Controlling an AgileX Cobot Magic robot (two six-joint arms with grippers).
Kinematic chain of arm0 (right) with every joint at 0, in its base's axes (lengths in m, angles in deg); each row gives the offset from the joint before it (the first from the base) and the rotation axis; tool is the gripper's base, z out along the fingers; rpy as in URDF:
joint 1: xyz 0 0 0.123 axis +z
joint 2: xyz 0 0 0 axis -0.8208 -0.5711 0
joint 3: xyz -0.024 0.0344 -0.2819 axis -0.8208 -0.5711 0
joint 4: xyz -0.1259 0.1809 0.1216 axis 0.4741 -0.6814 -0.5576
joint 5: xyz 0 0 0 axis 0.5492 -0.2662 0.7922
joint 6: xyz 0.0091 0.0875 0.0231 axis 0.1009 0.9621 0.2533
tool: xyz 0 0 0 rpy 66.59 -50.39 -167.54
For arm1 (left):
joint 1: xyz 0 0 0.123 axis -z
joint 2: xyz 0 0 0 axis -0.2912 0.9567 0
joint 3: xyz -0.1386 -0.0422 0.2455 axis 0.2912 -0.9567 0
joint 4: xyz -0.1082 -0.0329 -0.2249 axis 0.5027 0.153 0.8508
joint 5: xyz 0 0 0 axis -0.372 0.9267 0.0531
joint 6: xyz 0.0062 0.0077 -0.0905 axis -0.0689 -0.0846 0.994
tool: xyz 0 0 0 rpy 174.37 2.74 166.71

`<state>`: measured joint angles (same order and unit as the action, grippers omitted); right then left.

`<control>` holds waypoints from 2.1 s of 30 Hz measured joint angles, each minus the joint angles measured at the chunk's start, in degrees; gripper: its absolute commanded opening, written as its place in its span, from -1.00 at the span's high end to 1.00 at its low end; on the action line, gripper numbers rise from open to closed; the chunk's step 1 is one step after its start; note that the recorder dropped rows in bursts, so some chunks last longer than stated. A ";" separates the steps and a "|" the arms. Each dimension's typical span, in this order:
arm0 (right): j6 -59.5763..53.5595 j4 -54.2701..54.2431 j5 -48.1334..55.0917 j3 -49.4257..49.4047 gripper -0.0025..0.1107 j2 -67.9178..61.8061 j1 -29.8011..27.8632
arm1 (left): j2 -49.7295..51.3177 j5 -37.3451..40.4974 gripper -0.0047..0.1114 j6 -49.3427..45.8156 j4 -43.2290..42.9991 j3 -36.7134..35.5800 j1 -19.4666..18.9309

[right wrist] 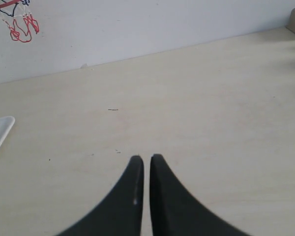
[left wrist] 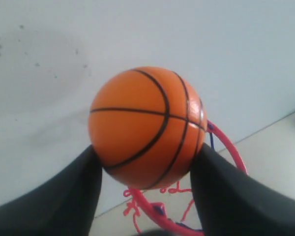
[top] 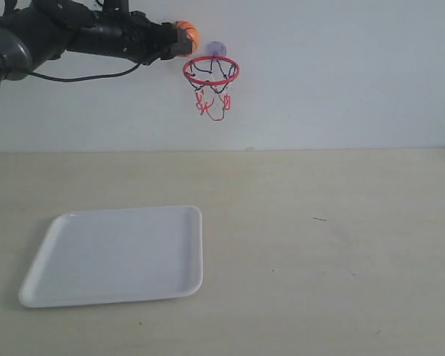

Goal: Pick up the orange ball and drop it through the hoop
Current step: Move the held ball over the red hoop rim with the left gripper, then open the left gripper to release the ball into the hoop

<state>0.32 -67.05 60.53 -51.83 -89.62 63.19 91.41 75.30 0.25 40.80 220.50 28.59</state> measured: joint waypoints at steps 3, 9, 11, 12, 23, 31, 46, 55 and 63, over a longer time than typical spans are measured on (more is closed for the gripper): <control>0.00 0.00 0.00 0.00 0.89 0.00 0.00 | 0.73 -2.47 0.85 0.09 1.08 0.27 0.00; 0.00 0.12 0.00 0.00 0.89 0.00 0.00 | 2.49 -4.97 0.85 -0.91 6.62 0.38 0.00; 0.00 0.12 0.00 0.00 0.89 0.00 0.00 | 3.04 -5.01 0.85 -1.59 8.21 0.38 0.00; 0.00 0.12 0.00 0.00 0.89 0.00 0.00 | 3.37 -5.01 0.85 -1.87 8.76 0.38 0.00; 0.00 0.12 0.00 0.00 0.89 0.00 0.00 | 4.05 -5.92 0.47 -3.84 20.08 0.38 0.00; 0.00 0.12 0.00 0.00 0.89 0.00 0.00 | 4.14 -3.29 0.35 -3.99 22.15 0.38 0.00; 0.00 0.12 0.00 0.00 0.89 0.00 0.00 | 4.14 0.18 -0.21 -6.45 24.71 0.38 0.00; 0.00 0.12 0.00 0.00 0.89 0.00 0.00 | 4.14 0.75 -0.20 -7.87 25.04 0.38 0.00; 0.10 0.12 0.00 0.00 0.89 0.00 0.00 | 3.55 7.44 0.84 -8.37 21.81 0.38 -1.89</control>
<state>0.42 -66.93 60.53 -51.83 -89.62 63.19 94.95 82.74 -8.13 62.62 220.87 26.70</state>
